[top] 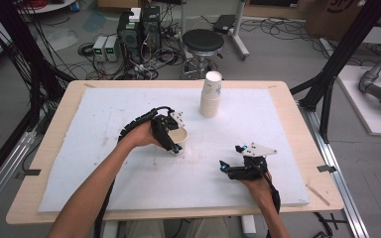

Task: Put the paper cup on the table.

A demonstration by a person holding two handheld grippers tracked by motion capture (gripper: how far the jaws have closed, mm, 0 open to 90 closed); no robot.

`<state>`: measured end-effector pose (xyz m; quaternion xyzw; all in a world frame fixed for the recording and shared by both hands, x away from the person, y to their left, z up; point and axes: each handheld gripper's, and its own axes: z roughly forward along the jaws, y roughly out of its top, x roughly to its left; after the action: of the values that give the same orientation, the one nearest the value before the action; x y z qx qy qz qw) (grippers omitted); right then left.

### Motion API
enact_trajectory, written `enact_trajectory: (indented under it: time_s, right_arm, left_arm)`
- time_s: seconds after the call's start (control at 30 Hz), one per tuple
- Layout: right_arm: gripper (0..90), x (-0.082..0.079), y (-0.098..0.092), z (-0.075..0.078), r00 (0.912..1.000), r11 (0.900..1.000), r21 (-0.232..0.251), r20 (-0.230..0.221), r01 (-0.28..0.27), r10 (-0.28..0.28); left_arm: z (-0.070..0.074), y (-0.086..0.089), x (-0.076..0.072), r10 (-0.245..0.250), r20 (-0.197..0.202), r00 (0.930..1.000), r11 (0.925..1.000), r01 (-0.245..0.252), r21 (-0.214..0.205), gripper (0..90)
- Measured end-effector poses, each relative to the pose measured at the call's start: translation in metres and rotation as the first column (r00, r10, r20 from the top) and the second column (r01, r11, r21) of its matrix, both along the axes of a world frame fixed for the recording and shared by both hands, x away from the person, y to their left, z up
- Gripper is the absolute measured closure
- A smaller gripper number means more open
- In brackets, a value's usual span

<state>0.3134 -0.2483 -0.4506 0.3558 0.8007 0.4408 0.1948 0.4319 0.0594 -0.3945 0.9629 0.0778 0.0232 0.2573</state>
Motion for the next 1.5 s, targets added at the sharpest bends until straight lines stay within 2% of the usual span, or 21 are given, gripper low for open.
enact_trajectory:
  time_s: [0.37,0.5,0.53,0.6,0.67,0.7,0.8,0.9,0.93,1.07,1.1,1.27,1.37,1.43,1.5]
  right_arm:
    - [15.6,0.001,0.0,0.0,1.0,1.0,0.001,-0.007,-0.001,0.001]
    - [15.5,0.001,0.0,0.0,1.0,1.0,0.003,-0.009,-0.004,0.004]
    - [15.6,0.001,-0.001,0.0,1.0,1.0,0.008,-0.006,-0.005,0.005]
    - [15.6,0.001,-0.001,0.0,0.9999,0.9999,0.011,-0.009,-0.005,0.005]
    - [15.5,0.001,-0.001,0.0,0.9999,0.9999,0.008,-0.006,-0.009,0.009]
    - [15.5,0.001,-0.001,0.0,0.9999,0.9999,0.008,-0.007,-0.009,0.009]
    - [15.5,0.001,-0.001,0.0,0.9999,0.9999,0.008,-0.006,-0.011,0.011]
    - [15.5,0.001,-0.001,0.0,0.9999,0.9999,0.01,-0.007,-0.011,0.011]
    - [15.5,0.001,-0.001,0.0,0.9999,0.9999,0.011,-0.005,-0.013,0.013]
    - [15.5,0.001,-0.002,0.0,0.9999,0.9998,0.01,-0.004,-0.015,0.015]
    - [15.5,0.001,-0.001,0.0,0.9999,0.9998,0.011,-0.003,-0.015,0.015]
    - [15.5,0.001,-0.001,0.0,0.9999,0.9998,0.011,-0.005,-0.015,0.015]
    - [15.5,0.001,-0.002,0.0,0.9999,0.9998,0.011,-0.005,-0.016,0.016]
    - [15.5,0.001,-0.002,0.0,0.9998,0.9997,0.019,-0.009,-0.015,0.015]
    - [15.5,0.002,-0.002,0.0,0.9997,0.9997,0.015,-0.015,-0.018,0.018]
  left_arm:
    - [-0.006,-0.002,0.001,0.009,-0.008,0.9999,0.9995,-0.009,-0.03,31.3]
    - [-0.01,0.001,0.001,0.009,-0.004,0.9999,0.9981,-0.01,-0.06,24.7]
    - [-0.012,0.002,0.001,0.011,-0.009,0.9999,0.9979,-0.011,-0.063,15.8]
    - [-0.015,0.005,0.004,0.014,-0.028,0.9995,0.998,-0.016,-0.061,15.1]
    - [-0.014,0.006,0.004,0.018,-0.03,0.9994,0.9976,-0.019,-0.066,12.5]
    - [-0.014,0.006,0.004,0.015,-0.032,0.9994,0.997,-0.018,-0.075,12.5]
    - [-0.014,0.006,0.003,0.012,-0.026,0.9996,0.9978,-0.013,-0.065,12.5]
    - [-0.014,0.009,0.003,0.007,-0.036,0.9993,0.998,-0.009,-0.063,13.1]
    - [-0.013,0.012,0.003,0.012,-0.055,0.9984,0.9971,-0.016,-0.074,13.1]
    - [-0.011,0.02,0.001,0.013,-0.062,0.998,0.9962,-0.018,-0.085,13.8]
    - [-0.01,0.027,-0.003,0.028,-0.053,0.9982,0.993,-0.034,-0.113,13.7]
    - [-0.008,0.048,-0.012,0.065,-0.038,0.9971,0.9886,-0.07,-0.133,14.1]
    - [-0.006,0.066,-0.025,0.104,-0.012,0.9945,0.9744,-0.105,-0.199,14.1]
    - [-0.006,0.079,-0.034,0.125,0.001,0.9922,0.9702,-0.122,-0.21,14.1]
    - [-0.006,0.093,-0.045,0.16,0.023,0.9869,0.9556,-0.149,-0.254,14.0]
